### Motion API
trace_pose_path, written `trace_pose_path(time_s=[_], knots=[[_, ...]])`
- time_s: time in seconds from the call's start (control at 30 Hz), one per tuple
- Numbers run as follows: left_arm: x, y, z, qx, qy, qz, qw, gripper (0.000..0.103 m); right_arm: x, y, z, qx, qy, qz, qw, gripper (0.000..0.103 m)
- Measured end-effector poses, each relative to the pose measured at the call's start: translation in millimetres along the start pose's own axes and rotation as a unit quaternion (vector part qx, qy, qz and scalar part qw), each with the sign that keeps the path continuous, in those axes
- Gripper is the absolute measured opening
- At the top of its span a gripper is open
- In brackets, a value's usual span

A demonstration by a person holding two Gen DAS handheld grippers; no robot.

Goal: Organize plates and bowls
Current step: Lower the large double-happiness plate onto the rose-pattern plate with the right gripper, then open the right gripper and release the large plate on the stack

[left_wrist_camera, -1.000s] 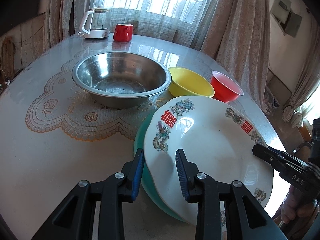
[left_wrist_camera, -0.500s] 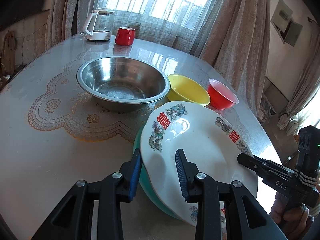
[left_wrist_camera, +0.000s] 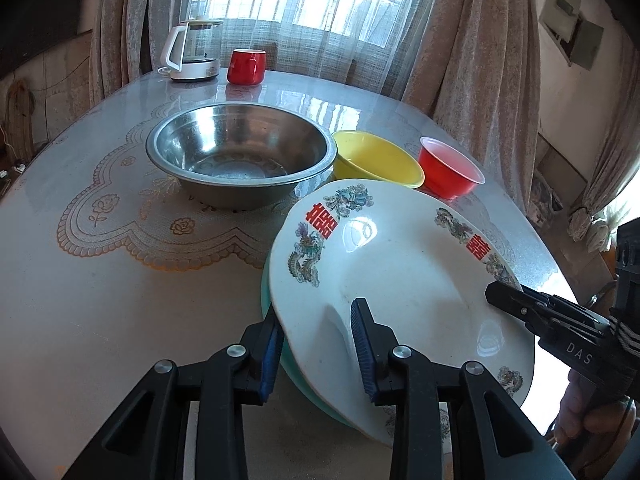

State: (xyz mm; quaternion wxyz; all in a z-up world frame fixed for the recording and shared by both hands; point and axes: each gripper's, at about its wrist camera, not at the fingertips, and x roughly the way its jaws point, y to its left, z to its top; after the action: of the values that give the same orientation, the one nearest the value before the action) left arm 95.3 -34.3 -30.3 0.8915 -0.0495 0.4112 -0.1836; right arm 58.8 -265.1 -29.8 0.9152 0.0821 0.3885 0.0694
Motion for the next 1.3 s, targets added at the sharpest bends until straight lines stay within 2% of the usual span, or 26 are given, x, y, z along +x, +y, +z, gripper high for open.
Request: trace_pose_path(time_s=[0.23,0.33,0.5,0.77,1.3], knots=[[-2,5,-1,-0.003,-0.006,0.009,0.9999,0.034,0,2,-1,-0.001,0.001,-0.006,1.000,0.027],[-5,0,-3,0.008,-0.014,0.022,0.9996,0.034,0,4,-1,-0.006,0.003,-0.019,1.000,0.032],[-11,-2,-3,0.010,-0.020,0.023,0.9995,0.034,-3,9,-2,-0.018,0.000,-0.034,0.999,0.033],[-22,-2,-2,0.008,-0.030,0.033,0.9990,0.034,-11,4,-3,-0.003,-0.004,-0.040,0.999,0.038],[-37,10,-4,-0.014,-0.041,0.041,0.9982,0.035,-28,-6,7,0.027,-0.035,-0.065,0.997,0.039]])
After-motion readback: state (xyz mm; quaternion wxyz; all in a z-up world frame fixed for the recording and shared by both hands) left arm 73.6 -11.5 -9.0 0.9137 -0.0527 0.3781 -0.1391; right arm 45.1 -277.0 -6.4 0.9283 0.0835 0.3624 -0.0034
